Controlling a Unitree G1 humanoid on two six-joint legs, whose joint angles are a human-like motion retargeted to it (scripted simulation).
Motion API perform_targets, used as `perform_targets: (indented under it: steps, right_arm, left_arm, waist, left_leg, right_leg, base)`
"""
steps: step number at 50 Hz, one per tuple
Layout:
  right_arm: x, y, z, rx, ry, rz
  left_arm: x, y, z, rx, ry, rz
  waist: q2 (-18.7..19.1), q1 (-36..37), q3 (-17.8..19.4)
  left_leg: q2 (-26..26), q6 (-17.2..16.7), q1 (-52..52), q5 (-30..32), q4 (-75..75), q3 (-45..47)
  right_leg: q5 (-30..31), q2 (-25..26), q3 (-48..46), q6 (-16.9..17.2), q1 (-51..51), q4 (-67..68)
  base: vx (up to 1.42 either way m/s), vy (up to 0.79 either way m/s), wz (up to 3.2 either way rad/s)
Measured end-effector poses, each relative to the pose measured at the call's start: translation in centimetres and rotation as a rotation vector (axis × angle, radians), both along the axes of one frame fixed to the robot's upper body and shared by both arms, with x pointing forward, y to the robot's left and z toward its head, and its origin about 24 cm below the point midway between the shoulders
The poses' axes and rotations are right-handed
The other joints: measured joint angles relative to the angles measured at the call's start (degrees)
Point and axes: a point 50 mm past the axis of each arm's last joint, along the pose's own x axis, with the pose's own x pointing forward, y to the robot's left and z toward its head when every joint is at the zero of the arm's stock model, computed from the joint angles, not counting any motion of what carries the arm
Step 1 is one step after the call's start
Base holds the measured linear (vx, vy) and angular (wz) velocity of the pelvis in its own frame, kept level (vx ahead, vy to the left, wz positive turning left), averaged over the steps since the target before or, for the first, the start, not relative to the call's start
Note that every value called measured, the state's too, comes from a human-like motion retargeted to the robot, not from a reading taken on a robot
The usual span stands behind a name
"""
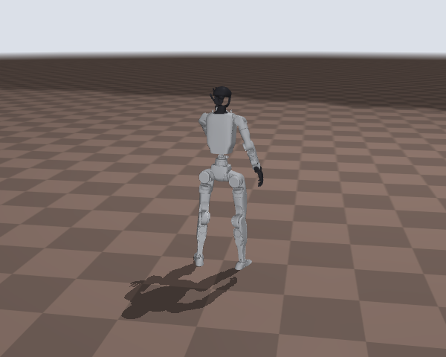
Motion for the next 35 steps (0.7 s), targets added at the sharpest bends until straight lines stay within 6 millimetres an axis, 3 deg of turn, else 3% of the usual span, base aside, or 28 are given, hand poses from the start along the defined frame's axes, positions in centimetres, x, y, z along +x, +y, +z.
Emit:
perform_targets:
  steps: [2,5,10,13,16,19,25,28,31,35]
  right_arm:
    - [-0.3,0.1,-0.1,-0.008,0.013,0.028]
    - [-1.2,-0.1,-0.3,-0.021,0.05,0.06]
    - [-2.6,-0.5,-1.1,-0.047,0.127,0.073]
    - [-2.9,-0.7,-1.3,-0.071,0.153,0.068]
    - [-2.7,-0.8,-1.3,-0.087,0.152,0.071]
    - [-1.8,-0.7,-1.0,-0.082,0.118,0.072]
    - [-1.4,-0.1,-0.8,-0.006,0.069,0.006]
    - [-2.2,0.5,-1.1,0.021,0.093,0.019]
    - [-2.9,0.9,-1.2,0.032,0.128,0.097]
    - [-3.2,0.9,-1.4,0.017,0.164,0.185]
  left_arm:
    - [-0.7,0.0,0.2,0.016,-0.029,0.018]
    - [0.5,0.1,0.9,0.035,0.038,0.112]
    - [6.8,0.6,2.3,0.06,0.383,0.388]
    - [10.9,1.7,1.7,0.078,0.648,0.495]
    - [13.2,2.6,0.3,0.061,0.808,0.463]
    - [12.3,2.6,-0.1,0.011,0.725,0.356]
    - [4.3,0.6,0.5,0.027,0.161,0.108]
    - [1.7,-0.4,0.5,0.082,0.012,0.063]
    - [1.6,-0.5,0.6,0.129,-0.004,0.117]
    - [6.2,1.1,1.3,0.145,0.234,0.348]
  waist:
    - [0.2,0.01,-0.38]
    - [0.53,-0.22,-1.12]
    - [0.78,-1.35,-1.93]
    - [0.91,-2.19,-2.26]
    - [0.97,-2.9,-2.27]
    - [0.82,-3.16,-1.75]
    - [-0.03,-1.3,-0.66]
    - [-0.52,-0.07,-0.79]
    - [-0.73,0.53,-1.09]
    - [-0.74,-0.14,-1.45]
  left_leg:
    - [0.15,-0.06,0.08,-0.05,0.08,0.15]
    - [0.13,-0.05,0.03,-0.03,0.14,-0.37]
    - [-0.35,-0.01,-0.41,0.2,0.21,-2.51]
    - [-0.69,-0.08,-0.59,0.33,0.24,-3.52]
    - [-0.95,-0.19,-0.62,0.41,0.21,-3.81]
    - [-0.97,-0.33,-0.44,0.38,0.14,-3.26]
    - [-0.45,-0.08,0.21,0.07,0.13,-0.84]
    - [-0.11,0.0,0.31,-0.03,0.22,-0.01]
    - [0.09,-0.07,0.28,-0.01,0.27,0.1]
    - [0.09,-0.22,0.02,0.19,0.26,-0.92]
  right_leg:
    - [-0.03,0.16,0.08,0.0,0.04,0.01]
    - [-0.24,0.02,-0.45,0.0,0.31,0.08]
    - [-0.84,-0.85,-2.53,0.0,1.18,0.27]
    - [-1.17,-1.37,-3.54,0.0,1.64,0.33]
    - [-1.33,-1.7,-3.85,0.0,1.81,0.33]
    - [-1.21,-1.64,-3.32,0.0,1.66,0.27]
    - [-0.46,-0.67,-0.82,0.0,0.87,-0.07]
    - [-0.16,-0.17,-0.03,0.0,0.55,-0.23]
    - [-0.09,0.04,0.04,0.0,0.48,-0.23]
    - [-0.32,-0.15,-1.05,0.0,0.79,-0.06]
  base:
    - [0.0,0.0,0.0]
    - [0.0,0.0,0.08]
    - [0.0,0.02,0.37]
    - [0.0,0.02,0.3]
    - [0.0,0.01,0.06]
    - [0.0,0.0,-0.07]
    - [0.0,-0.02,-0.37]
    - [0.0,-0.03,-0.25]
    - [0.0,0.0,0.0]
    - [-0.01,0.0,0.2]
